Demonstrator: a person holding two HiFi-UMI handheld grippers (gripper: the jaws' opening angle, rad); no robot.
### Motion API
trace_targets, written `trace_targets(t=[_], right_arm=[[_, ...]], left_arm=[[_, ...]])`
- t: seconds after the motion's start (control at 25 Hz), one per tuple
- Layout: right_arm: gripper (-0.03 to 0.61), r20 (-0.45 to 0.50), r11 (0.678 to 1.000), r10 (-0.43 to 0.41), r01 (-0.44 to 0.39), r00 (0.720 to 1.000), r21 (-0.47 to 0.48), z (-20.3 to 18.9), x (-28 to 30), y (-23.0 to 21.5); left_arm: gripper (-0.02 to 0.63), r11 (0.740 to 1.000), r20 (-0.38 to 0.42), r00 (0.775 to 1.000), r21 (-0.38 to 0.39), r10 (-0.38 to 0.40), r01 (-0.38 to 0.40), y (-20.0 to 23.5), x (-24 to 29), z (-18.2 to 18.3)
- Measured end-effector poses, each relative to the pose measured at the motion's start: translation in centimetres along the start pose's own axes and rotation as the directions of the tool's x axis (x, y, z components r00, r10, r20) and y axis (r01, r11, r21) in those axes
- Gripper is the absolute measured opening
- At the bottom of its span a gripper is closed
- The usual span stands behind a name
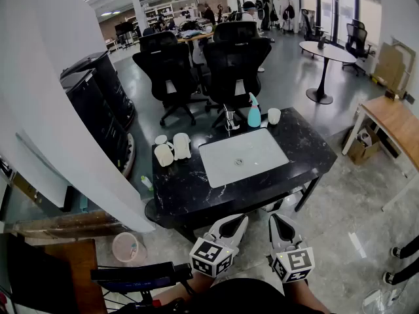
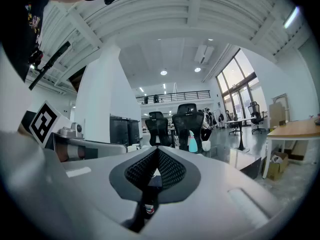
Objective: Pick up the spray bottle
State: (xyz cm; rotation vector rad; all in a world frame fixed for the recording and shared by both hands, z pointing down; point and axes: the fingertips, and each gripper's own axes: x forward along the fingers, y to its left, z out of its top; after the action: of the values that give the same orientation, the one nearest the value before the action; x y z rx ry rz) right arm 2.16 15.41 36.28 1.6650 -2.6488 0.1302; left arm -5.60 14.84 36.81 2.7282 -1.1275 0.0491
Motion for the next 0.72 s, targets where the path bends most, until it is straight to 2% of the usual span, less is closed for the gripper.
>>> trace_targets(t=[0.4,0.72], right_arm=[[0.023,-0.007,1.0,-0.02,0.02,1.0,0.01,-0.5,-0.9,-0.5],[0.023,-0.024,0.998,-0.064,0.065,0.998,0.016,-1.0,-0.8,-2.7]], left_arm=[[0.0,1.0,-0.009,1.0,-0.005,-0.004,0.004,-0.8,0.0,-0.5],[0.0,1.0,-0.025,1.0,0.009,0.005,-0.004,0.0,1.9,-0.4]])
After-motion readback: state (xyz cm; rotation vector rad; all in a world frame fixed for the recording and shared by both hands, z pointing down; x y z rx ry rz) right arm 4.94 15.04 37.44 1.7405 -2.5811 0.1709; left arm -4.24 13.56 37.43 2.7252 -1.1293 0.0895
